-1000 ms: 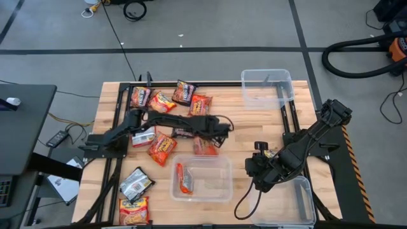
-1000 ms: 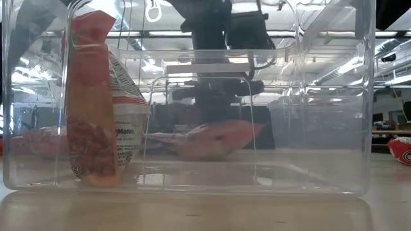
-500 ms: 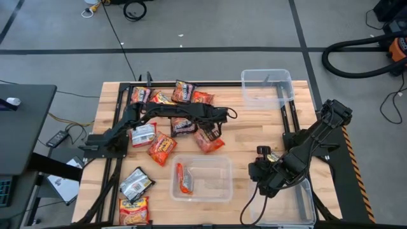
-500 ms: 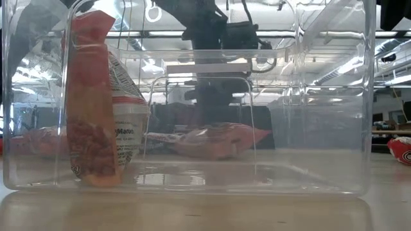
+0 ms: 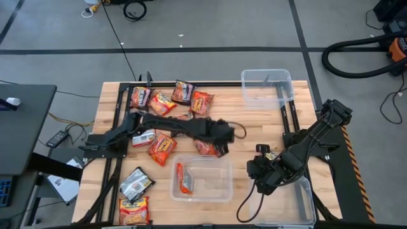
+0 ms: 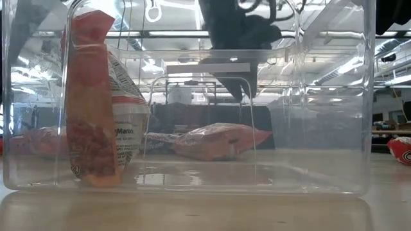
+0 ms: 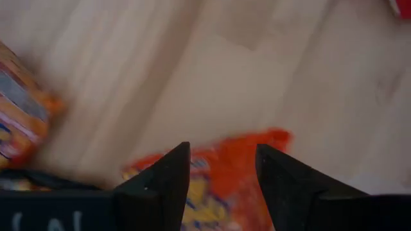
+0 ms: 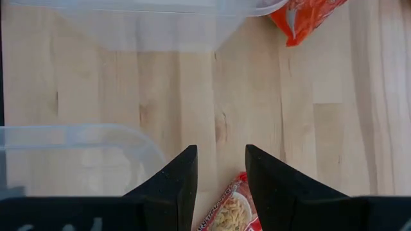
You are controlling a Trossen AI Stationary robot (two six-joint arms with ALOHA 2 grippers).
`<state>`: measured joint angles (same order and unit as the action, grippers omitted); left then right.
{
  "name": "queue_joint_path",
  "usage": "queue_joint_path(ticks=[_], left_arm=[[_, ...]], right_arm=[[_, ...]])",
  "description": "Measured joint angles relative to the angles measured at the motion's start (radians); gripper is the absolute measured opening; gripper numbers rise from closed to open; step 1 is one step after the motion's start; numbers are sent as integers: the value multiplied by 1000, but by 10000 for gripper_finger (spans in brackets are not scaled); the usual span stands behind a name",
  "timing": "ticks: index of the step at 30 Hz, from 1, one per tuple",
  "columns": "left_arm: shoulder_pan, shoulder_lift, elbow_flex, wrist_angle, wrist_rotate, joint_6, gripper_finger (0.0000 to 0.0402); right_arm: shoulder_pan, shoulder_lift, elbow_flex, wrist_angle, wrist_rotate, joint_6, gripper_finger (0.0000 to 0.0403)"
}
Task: Sort Maruchan noodles
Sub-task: Put the orange noodle pack into the bottom left transparent bin
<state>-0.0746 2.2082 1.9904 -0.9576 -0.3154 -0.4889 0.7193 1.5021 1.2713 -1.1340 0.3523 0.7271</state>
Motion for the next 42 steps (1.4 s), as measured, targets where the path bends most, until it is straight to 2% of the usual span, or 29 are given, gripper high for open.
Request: queue_joint_path(ticks=[4, 10, 20, 27, 32, 35, 39, 42], left_arm=[[10, -1, -33, -6, 46, -78, 181], [46, 6, -35, -39, 47, -92, 181], [35, 6, -16, -46, 58, -94, 181], [53, 6, -12, -56, 158, -101, 181], [111, 6, -12, -58, 195, -129, 181], [151, 6, -7, -65, 270, -123, 181], [187, 4, 69, -155, 329, 13, 181], [182, 4, 135, -229, 334, 304, 181]], right_arm=[[-1, 0, 0, 4, -6, -4, 136], [-8, 0, 0, 18, -7, 3, 136], [-8, 0, 0, 19, -32, 3, 136], [-8, 0, 0, 19, -32, -4, 136], [-10, 0, 0, 19, -32, -16, 136], [-17, 0, 0, 19, -33, -24, 136], [-24, 0, 0, 19, -38, -52, 136], [-24, 0, 0, 18, -40, -75, 136]])
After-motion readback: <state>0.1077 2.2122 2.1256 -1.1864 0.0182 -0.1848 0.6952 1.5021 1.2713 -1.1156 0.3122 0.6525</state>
